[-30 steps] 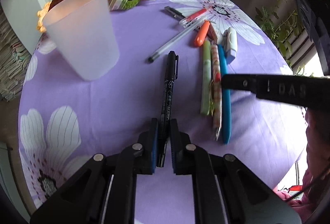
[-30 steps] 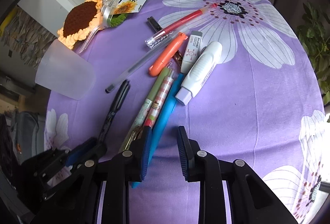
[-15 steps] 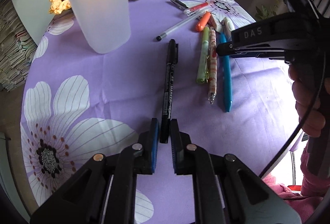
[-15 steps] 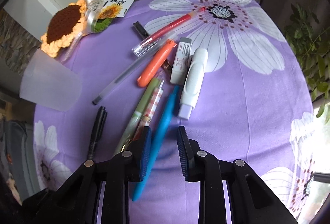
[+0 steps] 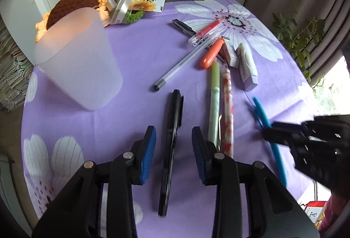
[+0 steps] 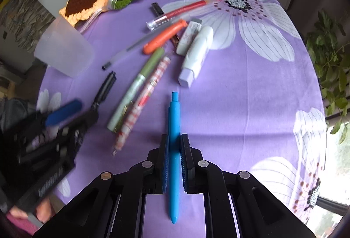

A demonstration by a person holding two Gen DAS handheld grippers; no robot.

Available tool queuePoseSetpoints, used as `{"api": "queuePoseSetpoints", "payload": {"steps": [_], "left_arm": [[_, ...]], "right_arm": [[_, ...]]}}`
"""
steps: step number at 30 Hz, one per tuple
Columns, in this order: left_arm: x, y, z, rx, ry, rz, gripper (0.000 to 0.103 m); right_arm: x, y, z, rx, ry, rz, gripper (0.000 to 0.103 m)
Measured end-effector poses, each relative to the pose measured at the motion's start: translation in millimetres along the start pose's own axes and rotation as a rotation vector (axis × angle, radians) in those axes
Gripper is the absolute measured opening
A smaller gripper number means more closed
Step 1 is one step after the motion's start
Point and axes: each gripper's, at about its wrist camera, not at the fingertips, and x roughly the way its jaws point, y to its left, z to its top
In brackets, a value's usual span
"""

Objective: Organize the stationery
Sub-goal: 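Lift the black marker with the left tool while the right tool grasps the blue pen, then drop the black marker into the cup with the left tool while the right tool holds the blue pen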

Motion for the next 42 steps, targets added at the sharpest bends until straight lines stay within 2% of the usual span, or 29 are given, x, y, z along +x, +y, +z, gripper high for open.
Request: {"api": "queuePoseSetpoints", "payload": {"steps": [2,8,10,11,12,16,17,18,21,26,38,42], "left_arm": [[9.2,-1.5,5.7,0.002,0.022,0.006,0.031],[15.5,-4.1,16.3,0.023,0.014,0.036,0.032],[16.3,-4.5,17.8,0.027,0.015,0.036,0.032],[16.2,-4.8,17.9,0.030,0.016,0.034,0.027],[15.7,-5.8,17.9,0.039,0.014,0.029,0.014],[15.1,-7.8,16.8,0.043,0.021,0.038,0.012],[14.1,-6.8,15.9,0.036,0.021,0.033,0.012],[11.3,-5.6,14.9,0.026,0.016,0.021,0.012],[-4.4,-3.3,12.4,0.011,-0.026,-0.004,0.012],[-37.7,-0.7,10.7,-0.014,-0.104,-0.025,0.012],[-98.3,0.1,9.6,-0.035,-0.250,-0.024,0.010],[-121.9,4.5,18.7,-0.034,-0.316,-0.009,0.009]], "right_arm": [[0.0,-2.9,-7.2,-0.007,0.004,-0.005,0.011],[-2.2,-9.8,-8.3,-0.017,0.010,-0.015,0.011],[-1.3,-6.6,-3.6,-0.021,0.006,-0.024,0.017],[-0.7,-4.4,-1.4,-0.028,-0.001,-0.032,0.019],[1.6,0.3,2.6,-0.034,-0.005,-0.037,0.023],[5.1,10.4,8.6,-0.056,-0.035,-0.075,0.024],[5.8,13.3,9.3,-0.069,-0.036,-0.089,0.022],[6.0,15.0,8.8,-0.077,-0.040,-0.103,0.014],[2.9,11.3,7.9,-0.051,-0.042,-0.053,0.014],[-23.2,5.0,3.0,-0.041,-0.113,-0.020,0.014],[-75.6,4.7,-5.5,-0.058,-0.262,0.027,0.014],[-83.5,5.0,-6.6,-0.062,-0.292,0.039,0.014]]}}
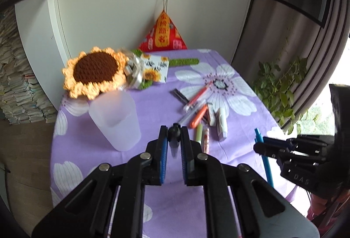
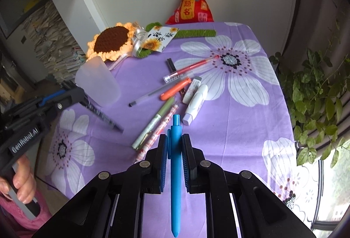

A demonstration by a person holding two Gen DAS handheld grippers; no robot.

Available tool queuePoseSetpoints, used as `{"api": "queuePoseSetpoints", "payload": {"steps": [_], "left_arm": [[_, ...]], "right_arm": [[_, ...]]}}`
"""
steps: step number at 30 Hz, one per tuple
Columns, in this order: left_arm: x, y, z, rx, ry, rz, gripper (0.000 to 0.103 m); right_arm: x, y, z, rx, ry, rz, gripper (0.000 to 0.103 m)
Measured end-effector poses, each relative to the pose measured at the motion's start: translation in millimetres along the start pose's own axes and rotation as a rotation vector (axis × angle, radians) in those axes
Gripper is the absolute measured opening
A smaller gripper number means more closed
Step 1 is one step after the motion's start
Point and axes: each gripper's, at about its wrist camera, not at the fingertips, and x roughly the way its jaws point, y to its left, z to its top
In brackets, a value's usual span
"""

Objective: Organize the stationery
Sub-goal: 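Drop the black marker into the cup with the left tool while the right tool holds the blue pen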

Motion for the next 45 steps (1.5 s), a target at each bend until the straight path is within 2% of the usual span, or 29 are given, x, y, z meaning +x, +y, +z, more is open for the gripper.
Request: {"api": "queuePoseSetpoints", "payload": {"steps": [11,15,21,28,42,44,45], "left_arm": [[-35.0,28.5,56.2,-0.024,-0.152,0.132,0.009],[-36.1,46.0,69.3,-0.057,-0.170,0.165,0.009],[-8.2,73.6,66.6,-0.118,-0.110,0.209,0.009],[28.6,96.5,48.6,-0.178,-0.008,0.202,0.009],[39.8,104.0,34.1,-0.206,0.028,0.159,0.009],[38.5,106.5,34.1,-0.214,0.028,0.163,0.013],[37.0,107.2,33.7,-0.217,0.025,0.164,0.019]], "right_arm": [[-1.9,-1.4,-1.7,0.014,-0.013,0.005,0.014],[-3.0,-2.8,-1.2,0.022,-0.018,0.000,0.014],[-1.4,-1.9,-1.2,0.027,-0.013,-0.002,0.014],[-3.2,3.3,3.9,0.020,-0.025,-0.009,0.014],[-7.8,40.2,29.8,-0.048,-0.074,0.017,0.014],[-7.8,45.8,34.1,-0.058,-0.082,0.021,0.014],[-7.8,48.9,36.6,-0.063,-0.086,0.024,0.014]]}}
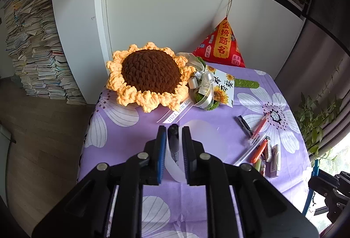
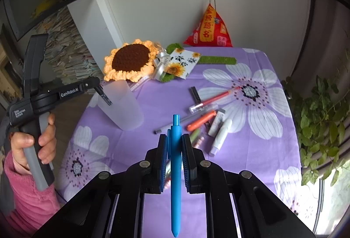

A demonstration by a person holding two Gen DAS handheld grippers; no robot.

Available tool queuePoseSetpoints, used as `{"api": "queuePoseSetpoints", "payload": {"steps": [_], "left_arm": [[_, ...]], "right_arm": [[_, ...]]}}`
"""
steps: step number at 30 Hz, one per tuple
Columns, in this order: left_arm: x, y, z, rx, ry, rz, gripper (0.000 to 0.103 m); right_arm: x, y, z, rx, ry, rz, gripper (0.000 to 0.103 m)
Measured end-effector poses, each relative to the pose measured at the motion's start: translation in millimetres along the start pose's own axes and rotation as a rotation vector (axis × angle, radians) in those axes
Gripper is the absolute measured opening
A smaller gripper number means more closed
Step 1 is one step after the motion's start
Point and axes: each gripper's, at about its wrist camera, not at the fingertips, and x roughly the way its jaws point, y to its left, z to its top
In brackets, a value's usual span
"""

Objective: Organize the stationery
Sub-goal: 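Drop the black marker into the cup with the left tool while the right tool holds the blue pen, then carry the blue pen over the frosted cup, lower it in, open the right tool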

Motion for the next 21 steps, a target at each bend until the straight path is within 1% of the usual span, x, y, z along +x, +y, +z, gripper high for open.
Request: {"api": "queuePoseSetpoints", "payload": {"steps": [1,3,4,6,7,8,9,12,14,16,18,20,21], "left_arm": [[-3.5,1.6,-0.5,-0.005,-0.007,0.000,0.022],[-15.0,5.3,-2.7,-0.020,-0.038,0.005,0.035],[-22.5,7.6,-4.8,-0.028,-0.062,0.011,0.039],[-38.5,13.0,-12.8,-0.047,-0.120,0.021,0.057],[-44.6,15.7,-17.6,-0.053,-0.140,0.025,0.061],[-52.0,19.7,-25.6,-0.062,-0.163,0.034,0.067],[-56.5,23.4,-31.6,-0.069,-0.176,0.042,0.070],[-62.3,33.5,-50.4,-0.080,-0.188,0.075,0.070],[-60.1,44.0,-62.3,-0.104,-0.167,0.098,0.070],[-54.6,54.0,-69.0,-0.138,-0.137,0.087,0.070],[-48.2,62.1,-75.0,-0.165,-0.106,0.071,0.070],[-43.8,65.0,-77.7,-0.166,-0.092,0.068,0.070],[-41.3,64.4,-78.2,-0.161,-0.087,0.067,0.070]], "right_arm": [[0.2,2.6,2.6,-0.005,-0.004,0.004,0.014],[0.1,6.3,7.7,-0.010,-0.011,0.011,0.014],[-0.2,9.0,12.1,-0.012,-0.019,0.017,0.014],[-2.6,15.8,23.4,-0.018,-0.049,0.034,0.014],[-3.4,20.0,30.2,-0.021,-0.065,0.043,0.014],[-3.9,25.3,37.9,-0.025,-0.082,0.055,0.014],[-4.3,30.1,44.1,-0.028,-0.096,0.067,0.014],[-1.1,49.9,62.0,-0.061,-0.134,0.096,0.014],[7.3,62.4,70.7,-0.094,-0.125,0.069,0.014],[18.9,70.6,73.1,-0.142,-0.080,0.037,0.014],[35.9,69.7,70.5,-0.178,-0.016,0.005,0.014],[58.0,57.7,66.2,-0.183,0.052,-0.036,0.014],[73.4,48.0,63.7,-0.186,0.099,-0.068,0.014]]}}
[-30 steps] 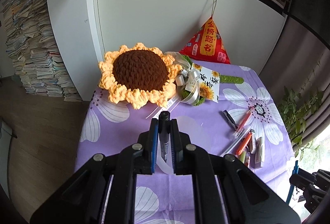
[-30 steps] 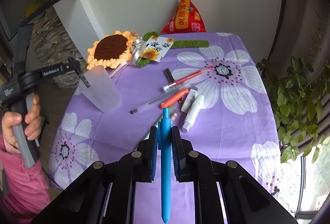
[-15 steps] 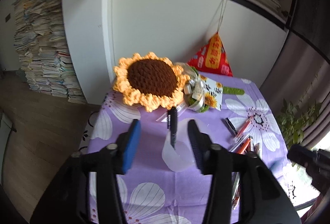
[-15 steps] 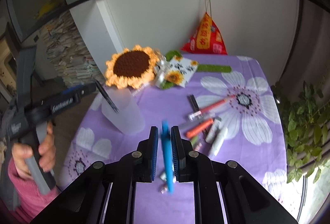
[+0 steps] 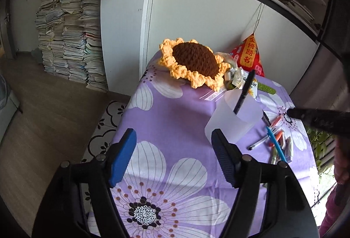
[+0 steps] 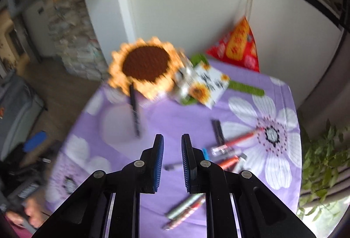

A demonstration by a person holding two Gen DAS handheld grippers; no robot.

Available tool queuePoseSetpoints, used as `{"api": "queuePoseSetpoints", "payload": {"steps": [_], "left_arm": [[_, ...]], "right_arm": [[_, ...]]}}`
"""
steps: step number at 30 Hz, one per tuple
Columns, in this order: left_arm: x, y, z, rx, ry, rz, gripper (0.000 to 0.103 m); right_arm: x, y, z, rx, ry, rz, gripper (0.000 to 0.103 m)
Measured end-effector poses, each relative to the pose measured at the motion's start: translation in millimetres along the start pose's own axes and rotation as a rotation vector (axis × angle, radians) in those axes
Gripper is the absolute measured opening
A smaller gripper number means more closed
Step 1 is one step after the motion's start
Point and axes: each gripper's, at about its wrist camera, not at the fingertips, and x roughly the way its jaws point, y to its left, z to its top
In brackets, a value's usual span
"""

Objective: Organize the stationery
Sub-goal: 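Carry the blue pen over the frosted cup, lower it in, open the right tool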

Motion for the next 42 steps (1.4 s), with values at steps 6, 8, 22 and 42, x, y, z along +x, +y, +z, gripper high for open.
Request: {"api": "queuePoseSetpoints", "payload": {"steps": [6,8,22,42], "left_arm": [[8.3,-9.7,-3.8,0.038,0.025,-0.047,0.070],[9.1,-12.2,-5.9,0.052,0.028,-0.056,0.070],[17.2,-16.8,-11.0,0.063,0.059,-0.077,0.070],[11.3,-22.3,-16.5,0.068,0.065,-0.094,0.070]], "right_arm": [[73.0,-37.5,-15.7,-0.004,0.203,-0.060,0.018],[84.4,-42.6,-16.9,0.002,0.237,-0.048,0.021],[92.7,-21.9,-19.0,-0.061,0.278,0.029,0.033],[34.7,-5.9,-7.0,-0.018,0.122,-0.008,0.014]]}}
